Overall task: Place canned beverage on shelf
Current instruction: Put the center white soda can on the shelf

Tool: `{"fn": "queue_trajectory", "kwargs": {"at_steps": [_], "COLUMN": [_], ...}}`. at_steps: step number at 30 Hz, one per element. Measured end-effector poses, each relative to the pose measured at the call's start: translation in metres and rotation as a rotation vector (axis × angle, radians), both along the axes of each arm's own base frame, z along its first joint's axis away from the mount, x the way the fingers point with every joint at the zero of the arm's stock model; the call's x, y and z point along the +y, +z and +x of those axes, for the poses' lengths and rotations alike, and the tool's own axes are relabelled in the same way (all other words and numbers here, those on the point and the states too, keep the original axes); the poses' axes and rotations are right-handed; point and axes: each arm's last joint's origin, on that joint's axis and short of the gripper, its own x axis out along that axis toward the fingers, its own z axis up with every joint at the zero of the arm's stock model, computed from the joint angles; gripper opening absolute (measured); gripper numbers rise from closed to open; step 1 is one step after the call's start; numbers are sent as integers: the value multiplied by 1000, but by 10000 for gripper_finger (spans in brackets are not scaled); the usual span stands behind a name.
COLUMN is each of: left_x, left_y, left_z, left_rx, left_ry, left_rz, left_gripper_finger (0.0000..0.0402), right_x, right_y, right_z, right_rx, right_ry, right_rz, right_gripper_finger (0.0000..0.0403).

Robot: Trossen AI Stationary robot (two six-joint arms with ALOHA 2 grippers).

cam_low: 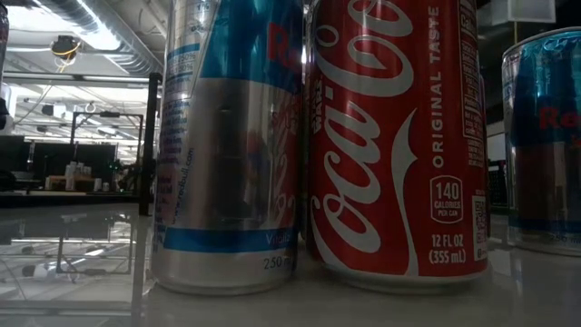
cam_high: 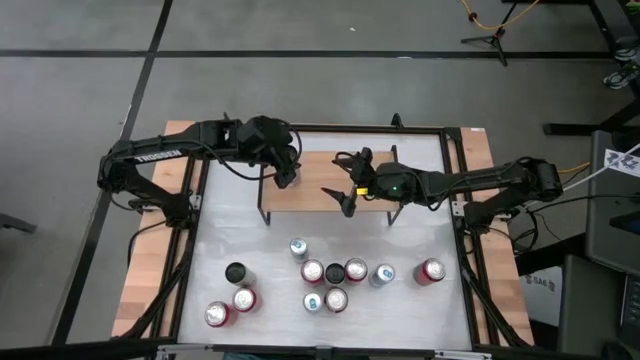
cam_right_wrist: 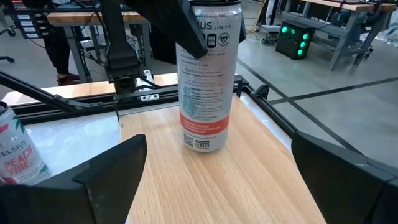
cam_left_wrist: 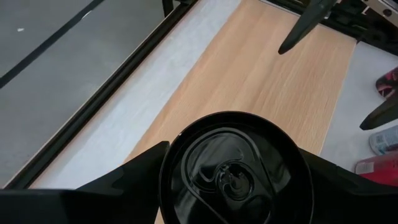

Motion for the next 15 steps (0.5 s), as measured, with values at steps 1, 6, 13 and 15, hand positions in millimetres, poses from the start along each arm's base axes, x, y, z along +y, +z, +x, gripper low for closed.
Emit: {"fn": "queue_trajectory", "kwargs": {"at_steps": [1,6,13,15], "left_x": [0,0,0,0], "left_y": [0,0,0,1], "left_z": [0,0,0,0], "left_rx": [3,9,9,3], "left_ry": [-6,-18,-18,-16], "left_rz": [5,16,15,18], "left_gripper_finger": [271,271,280,295], "right_x": [0,0,0,0], "right_y": [0,0,0,0], "right_z": [0,0,0,0], "right_rx": [0,0,0,0], "right_ry": [0,7,7,7], "right_rz": [0,2,2,2], "right_gripper_finger": [392,392,392,392]}}
